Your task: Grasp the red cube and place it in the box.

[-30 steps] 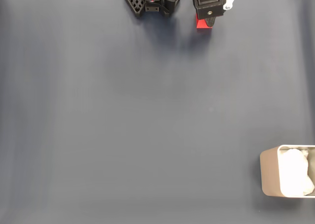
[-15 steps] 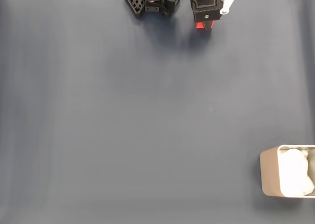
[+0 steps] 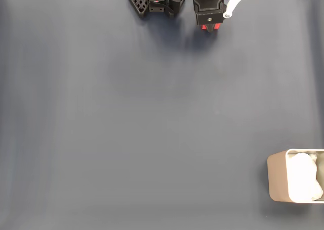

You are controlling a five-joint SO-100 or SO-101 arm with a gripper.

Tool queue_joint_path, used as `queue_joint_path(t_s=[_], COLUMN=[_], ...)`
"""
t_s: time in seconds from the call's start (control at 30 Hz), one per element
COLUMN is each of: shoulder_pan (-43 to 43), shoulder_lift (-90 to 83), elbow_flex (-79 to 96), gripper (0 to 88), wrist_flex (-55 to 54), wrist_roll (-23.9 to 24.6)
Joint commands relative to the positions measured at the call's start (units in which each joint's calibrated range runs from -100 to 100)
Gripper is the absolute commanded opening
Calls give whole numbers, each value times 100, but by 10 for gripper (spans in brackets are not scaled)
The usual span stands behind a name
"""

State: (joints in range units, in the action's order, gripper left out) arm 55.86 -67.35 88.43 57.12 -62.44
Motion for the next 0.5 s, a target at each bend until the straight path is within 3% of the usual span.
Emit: queue_joint_path(t_s=[0.0,0.23,0.47], shoulder_pan=[39,46,46], shoulder_lift=[28,10,-24], elbow_flex=[-1,-29,-84], gripper=[416,361,176], wrist_flex=[-64,-32,17], wrist_roll=[78,151,156])
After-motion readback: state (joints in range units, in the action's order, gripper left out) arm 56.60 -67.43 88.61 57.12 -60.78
